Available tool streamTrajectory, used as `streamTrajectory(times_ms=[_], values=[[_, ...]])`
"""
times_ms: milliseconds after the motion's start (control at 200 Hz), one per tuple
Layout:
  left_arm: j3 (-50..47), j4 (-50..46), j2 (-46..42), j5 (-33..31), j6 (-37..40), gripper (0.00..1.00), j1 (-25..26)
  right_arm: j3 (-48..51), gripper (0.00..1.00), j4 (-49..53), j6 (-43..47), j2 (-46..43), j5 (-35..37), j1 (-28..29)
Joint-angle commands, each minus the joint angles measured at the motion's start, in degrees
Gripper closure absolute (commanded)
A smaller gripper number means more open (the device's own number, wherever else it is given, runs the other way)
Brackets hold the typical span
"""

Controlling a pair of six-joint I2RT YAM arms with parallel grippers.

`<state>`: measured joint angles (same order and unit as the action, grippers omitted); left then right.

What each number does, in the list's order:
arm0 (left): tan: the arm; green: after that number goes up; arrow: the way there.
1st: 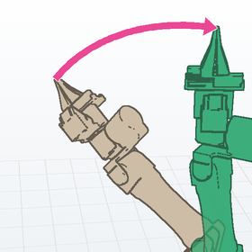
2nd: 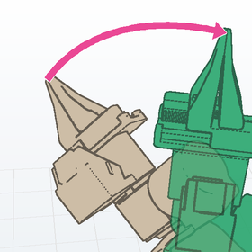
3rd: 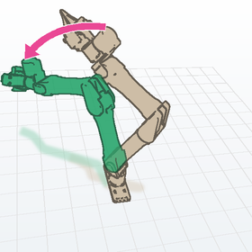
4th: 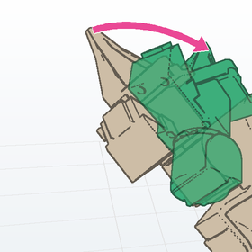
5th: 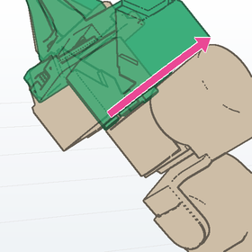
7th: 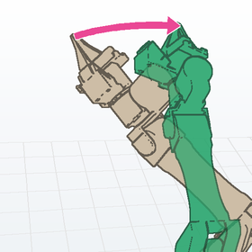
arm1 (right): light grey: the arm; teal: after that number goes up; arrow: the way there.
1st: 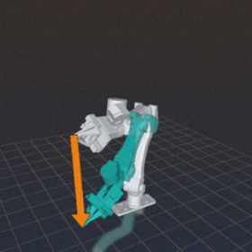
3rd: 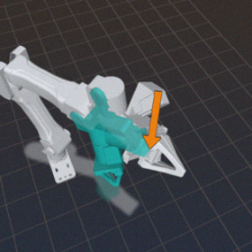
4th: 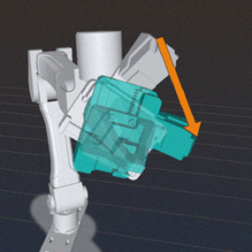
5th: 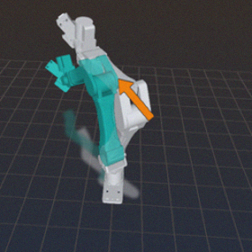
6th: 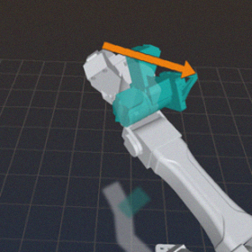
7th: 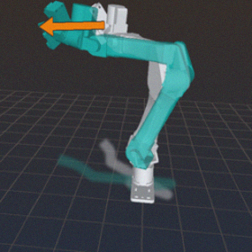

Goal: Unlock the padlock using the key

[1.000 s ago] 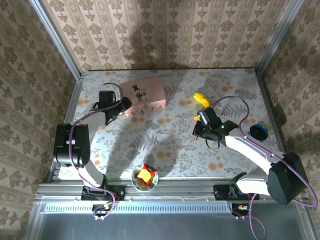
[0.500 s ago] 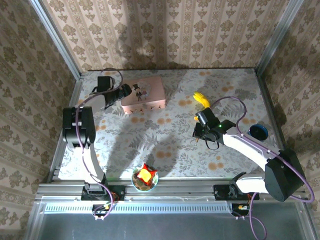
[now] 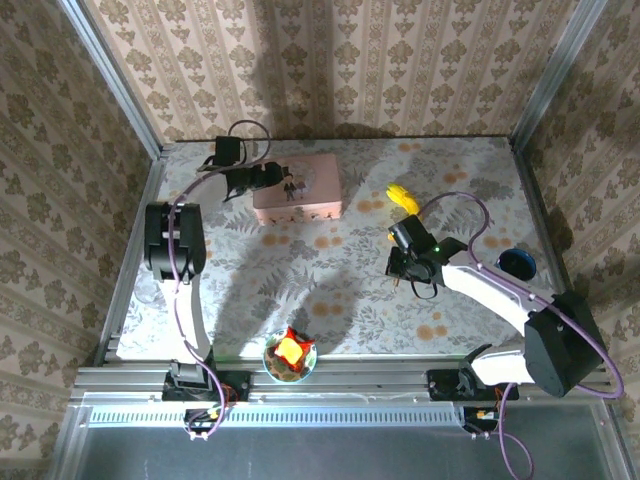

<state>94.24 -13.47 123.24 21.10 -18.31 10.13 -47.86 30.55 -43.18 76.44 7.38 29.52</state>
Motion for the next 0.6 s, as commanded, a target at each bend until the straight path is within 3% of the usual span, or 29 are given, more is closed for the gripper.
streamTrajectory(times_ms=[0, 375, 595], values=[[2.45, -3.8, 2.35, 3.68, 3.09, 0.13, 2.47, -1.8, 1.0, 2.83, 1.43, 0.62, 2.31, 0.19], [-3.64, 1.23, -1.41, 4.36, -5.63, 0.12, 4.77, -4.2, 1.0, 3.56, 3.95, 5.55, 1.91, -0.33], [-8.37, 4.0, -5.9, 3.68, -9.45, 0.03, 3.44, -6.42, 1.0, 3.67, 6.28, 10.58, 1.06, -1.57]])
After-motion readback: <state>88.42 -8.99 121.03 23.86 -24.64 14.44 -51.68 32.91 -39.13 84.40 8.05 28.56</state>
